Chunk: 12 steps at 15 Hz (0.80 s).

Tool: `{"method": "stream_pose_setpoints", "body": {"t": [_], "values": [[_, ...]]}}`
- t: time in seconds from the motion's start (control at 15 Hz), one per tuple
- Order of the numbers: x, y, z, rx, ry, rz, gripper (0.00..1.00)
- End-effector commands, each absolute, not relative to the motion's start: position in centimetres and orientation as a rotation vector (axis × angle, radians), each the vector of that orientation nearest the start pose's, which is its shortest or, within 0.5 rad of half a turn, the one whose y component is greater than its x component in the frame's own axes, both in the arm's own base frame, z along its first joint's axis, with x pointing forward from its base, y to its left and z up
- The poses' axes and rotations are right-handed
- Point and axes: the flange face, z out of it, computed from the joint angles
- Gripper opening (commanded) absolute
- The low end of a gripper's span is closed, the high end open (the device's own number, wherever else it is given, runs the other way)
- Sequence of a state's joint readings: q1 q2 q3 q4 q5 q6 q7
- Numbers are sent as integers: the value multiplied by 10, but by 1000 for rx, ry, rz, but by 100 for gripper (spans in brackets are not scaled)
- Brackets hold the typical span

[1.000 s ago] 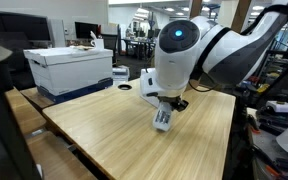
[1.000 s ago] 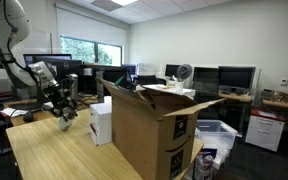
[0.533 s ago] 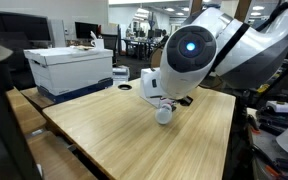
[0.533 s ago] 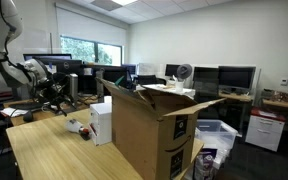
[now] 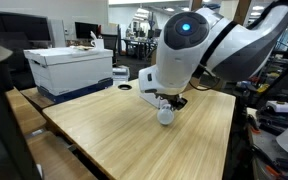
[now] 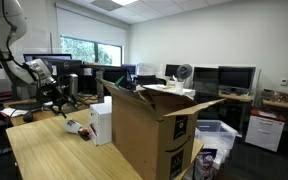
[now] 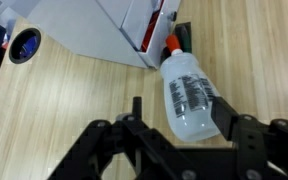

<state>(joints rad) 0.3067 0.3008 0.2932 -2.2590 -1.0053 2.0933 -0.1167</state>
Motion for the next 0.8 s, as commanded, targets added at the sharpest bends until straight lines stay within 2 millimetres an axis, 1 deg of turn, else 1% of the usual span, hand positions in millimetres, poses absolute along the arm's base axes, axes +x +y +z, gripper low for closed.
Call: {"method": "stream_pose_setpoints", "body": {"t": [0.0, 0.07, 0.13, 0.2, 0.4, 0.6, 0.73], "values": [[456, 218, 221, 1893, 1697, -211, 97], [471, 198, 220, 1939, 1718, -202, 100], [473, 192, 219, 1954, 1710, -211, 100], [480, 178, 219, 1982, 1707, -221, 100], [490, 156, 219, 2059, 1681, -265, 100], [491, 146, 216, 2135, 1683, -313, 100], [488, 148, 213, 2164, 1695, -326, 100]]}}
